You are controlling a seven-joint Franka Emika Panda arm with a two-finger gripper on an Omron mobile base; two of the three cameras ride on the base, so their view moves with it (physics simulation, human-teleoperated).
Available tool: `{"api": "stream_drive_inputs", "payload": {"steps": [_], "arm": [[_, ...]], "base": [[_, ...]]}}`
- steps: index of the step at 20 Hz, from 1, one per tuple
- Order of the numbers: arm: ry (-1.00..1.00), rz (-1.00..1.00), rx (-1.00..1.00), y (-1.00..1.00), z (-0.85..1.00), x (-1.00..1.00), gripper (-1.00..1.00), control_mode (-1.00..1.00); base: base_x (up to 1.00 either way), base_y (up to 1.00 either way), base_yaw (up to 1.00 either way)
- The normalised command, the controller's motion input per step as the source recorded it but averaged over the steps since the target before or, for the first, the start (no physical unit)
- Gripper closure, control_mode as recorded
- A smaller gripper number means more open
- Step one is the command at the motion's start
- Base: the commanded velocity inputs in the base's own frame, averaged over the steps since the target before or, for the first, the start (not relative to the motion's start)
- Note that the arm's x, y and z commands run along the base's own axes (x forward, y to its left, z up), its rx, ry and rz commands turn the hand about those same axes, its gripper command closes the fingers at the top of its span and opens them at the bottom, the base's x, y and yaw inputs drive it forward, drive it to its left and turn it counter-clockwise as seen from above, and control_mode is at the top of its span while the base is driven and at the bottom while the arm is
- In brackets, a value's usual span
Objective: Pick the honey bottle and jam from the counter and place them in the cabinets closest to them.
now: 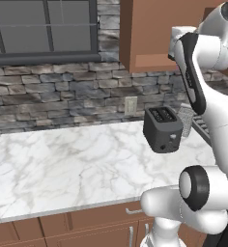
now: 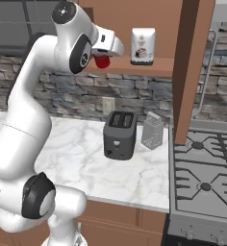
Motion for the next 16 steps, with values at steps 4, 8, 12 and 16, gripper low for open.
{"api": "stream_drive_inputs", "payload": {"steps": [4,8,12,16], "arm": [[0.07,0.03,0.05,-0.01,0.14,0.1,1.0,-1.0],[0.04,0.06,0.05,-0.02,0.07,0.03,1.0,-1.0],[0.0,0.0,0.0,0.0,0.0,0.0,1.0,-1.0],[0.0,0.0,0.0,0.0,0.0,0.01,1.0,-1.0]], "base": [[0.0,0.0,0.0],[0.0,0.0,0.0],[0.0,0.0,0.0],[0.0,0.0,0.0]]}}
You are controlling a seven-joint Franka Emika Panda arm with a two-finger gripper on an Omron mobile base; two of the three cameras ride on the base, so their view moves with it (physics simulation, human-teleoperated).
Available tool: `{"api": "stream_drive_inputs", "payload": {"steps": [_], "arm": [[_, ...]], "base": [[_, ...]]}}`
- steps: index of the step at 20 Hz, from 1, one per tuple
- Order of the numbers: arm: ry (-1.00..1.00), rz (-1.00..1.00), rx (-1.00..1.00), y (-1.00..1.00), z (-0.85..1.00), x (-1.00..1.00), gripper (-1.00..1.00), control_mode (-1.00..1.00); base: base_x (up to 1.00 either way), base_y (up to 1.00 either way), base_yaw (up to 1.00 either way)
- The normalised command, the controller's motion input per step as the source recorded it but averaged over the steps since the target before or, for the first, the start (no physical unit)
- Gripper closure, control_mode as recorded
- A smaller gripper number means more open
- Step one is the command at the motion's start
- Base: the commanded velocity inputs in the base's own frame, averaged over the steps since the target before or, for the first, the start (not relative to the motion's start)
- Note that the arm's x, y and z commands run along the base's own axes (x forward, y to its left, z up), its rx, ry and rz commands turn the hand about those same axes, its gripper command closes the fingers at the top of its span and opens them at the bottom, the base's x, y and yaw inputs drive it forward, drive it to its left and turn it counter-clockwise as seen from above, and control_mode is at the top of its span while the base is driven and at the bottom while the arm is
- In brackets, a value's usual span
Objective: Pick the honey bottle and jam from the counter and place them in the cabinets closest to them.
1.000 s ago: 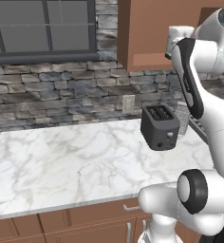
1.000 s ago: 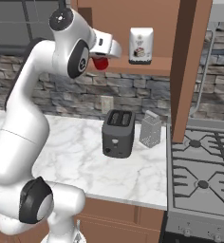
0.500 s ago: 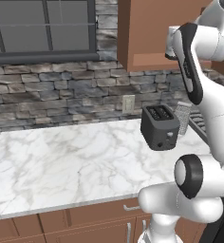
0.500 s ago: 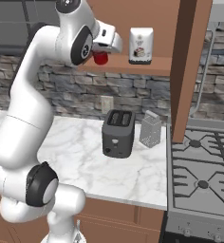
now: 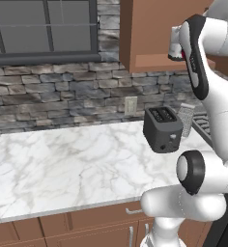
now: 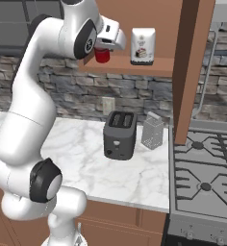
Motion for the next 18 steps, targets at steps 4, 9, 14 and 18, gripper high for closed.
{"api": "stream_drive_inputs", "payload": {"steps": [4,9,14,18], "arm": [[0.0,0.0,0.0,0.0,-0.01,0.03,1.0,-1.0],[0.0,0.0,0.0,0.0,-0.07,0.02,1.0,-1.0],[0.0,0.0,0.0,0.0,-0.07,0.07,1.0,-1.0],[0.0,0.0,0.0,0.0,-0.03,0.12,1.0,-1.0]], "base": [[0.0,0.0,0.0],[0.0,0.0,0.0],[0.0,0.0,0.0],[0.0,0.0,0.0]]}}
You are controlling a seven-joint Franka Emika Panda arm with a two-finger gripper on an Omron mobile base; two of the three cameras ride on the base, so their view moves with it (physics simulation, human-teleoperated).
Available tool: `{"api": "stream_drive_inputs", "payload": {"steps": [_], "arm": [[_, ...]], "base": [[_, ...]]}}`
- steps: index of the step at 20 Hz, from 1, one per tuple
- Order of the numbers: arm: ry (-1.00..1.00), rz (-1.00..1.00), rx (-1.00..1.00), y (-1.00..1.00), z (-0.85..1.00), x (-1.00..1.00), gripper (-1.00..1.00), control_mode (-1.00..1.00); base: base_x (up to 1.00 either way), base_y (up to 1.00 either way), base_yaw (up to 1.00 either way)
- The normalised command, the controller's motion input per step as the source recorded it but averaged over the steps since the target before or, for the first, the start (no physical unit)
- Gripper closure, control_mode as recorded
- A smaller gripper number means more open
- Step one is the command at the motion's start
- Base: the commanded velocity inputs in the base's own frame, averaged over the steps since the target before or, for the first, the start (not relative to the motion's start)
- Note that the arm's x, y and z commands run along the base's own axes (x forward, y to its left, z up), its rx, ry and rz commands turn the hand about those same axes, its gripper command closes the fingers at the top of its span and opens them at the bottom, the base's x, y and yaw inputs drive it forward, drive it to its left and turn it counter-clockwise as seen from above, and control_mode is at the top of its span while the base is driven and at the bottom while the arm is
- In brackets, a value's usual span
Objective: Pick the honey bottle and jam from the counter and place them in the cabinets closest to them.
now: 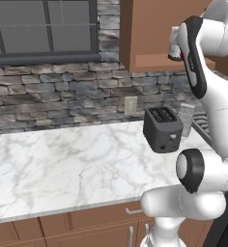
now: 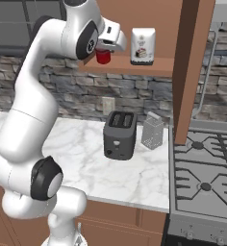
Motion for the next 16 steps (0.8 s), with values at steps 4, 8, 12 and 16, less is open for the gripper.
{"api": "stream_drive_inputs", "payload": {"steps": [4,8,12,16], "arm": [[0.0,0.0,0.0,0.0,-0.02,0.17,1.0,-1.0],[0.0,0.0,0.0,0.0,-0.04,0.18,1.0,-1.0],[0.0,0.0,0.0,0.0,-0.06,0.16,1.0,-1.0],[0.0,0.0,0.0,0.0,-0.07,0.14,1.0,-1.0]], "base": [[0.0,0.0,0.0],[0.0,0.0,0.0],[0.0,0.0,0.0],[0.0,0.0,0.0]]}}
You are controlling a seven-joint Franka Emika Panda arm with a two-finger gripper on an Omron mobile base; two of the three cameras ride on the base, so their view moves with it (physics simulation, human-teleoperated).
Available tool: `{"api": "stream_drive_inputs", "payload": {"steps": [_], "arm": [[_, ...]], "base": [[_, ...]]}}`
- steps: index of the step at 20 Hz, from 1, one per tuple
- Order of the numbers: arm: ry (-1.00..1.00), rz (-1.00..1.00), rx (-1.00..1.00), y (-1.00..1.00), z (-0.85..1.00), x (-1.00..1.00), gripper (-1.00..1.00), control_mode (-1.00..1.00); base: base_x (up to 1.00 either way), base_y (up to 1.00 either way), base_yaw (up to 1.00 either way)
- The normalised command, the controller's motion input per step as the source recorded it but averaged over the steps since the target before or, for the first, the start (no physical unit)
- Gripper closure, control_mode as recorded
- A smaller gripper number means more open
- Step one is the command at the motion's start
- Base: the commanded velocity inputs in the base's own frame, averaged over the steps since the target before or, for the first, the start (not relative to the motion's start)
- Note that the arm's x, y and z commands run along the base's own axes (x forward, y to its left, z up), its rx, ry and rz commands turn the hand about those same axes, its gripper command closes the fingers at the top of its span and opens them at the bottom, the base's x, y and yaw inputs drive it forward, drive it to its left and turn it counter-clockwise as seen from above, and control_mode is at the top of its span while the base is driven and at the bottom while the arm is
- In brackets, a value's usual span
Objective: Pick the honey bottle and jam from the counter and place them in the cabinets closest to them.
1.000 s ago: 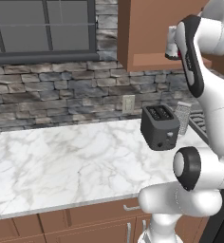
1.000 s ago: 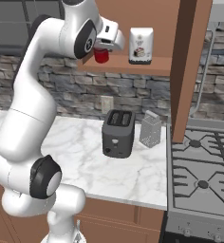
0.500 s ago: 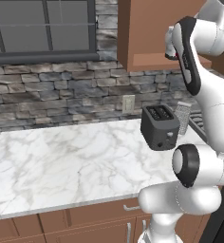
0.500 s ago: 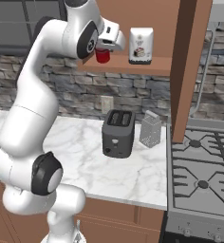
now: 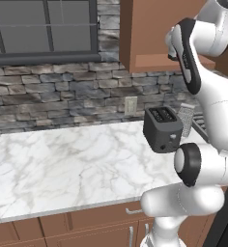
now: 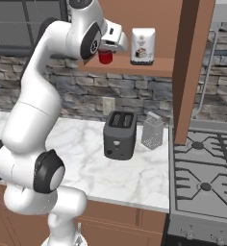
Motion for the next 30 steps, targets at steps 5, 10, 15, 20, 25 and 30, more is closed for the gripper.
{"api": "stream_drive_inputs", "payload": {"steps": [5,10,15,20,25,30], "arm": [[0.0,0.0,0.0,0.02,-0.05,0.16,1.0,-1.0],[0.0,0.0,0.0,0.01,-0.05,0.19,1.0,-1.0],[0.0,0.0,0.0,0.01,-0.06,0.22,1.0,-1.0],[0.0,0.0,0.0,0.0,-0.04,0.16,1.0,-1.0],[0.0,0.0,0.0,0.0,-0.02,0.17,1.0,-1.0],[0.03,0.0,0.0,0.0,0.0,0.21,1.0,-1.0]], "base": [[0.0,0.0,0.0],[0.0,0.0,0.0],[0.0,0.0,0.0],[0.0,0.0,0.0],[0.0,0.0,0.0],[0.0,0.0,0.0]]}}
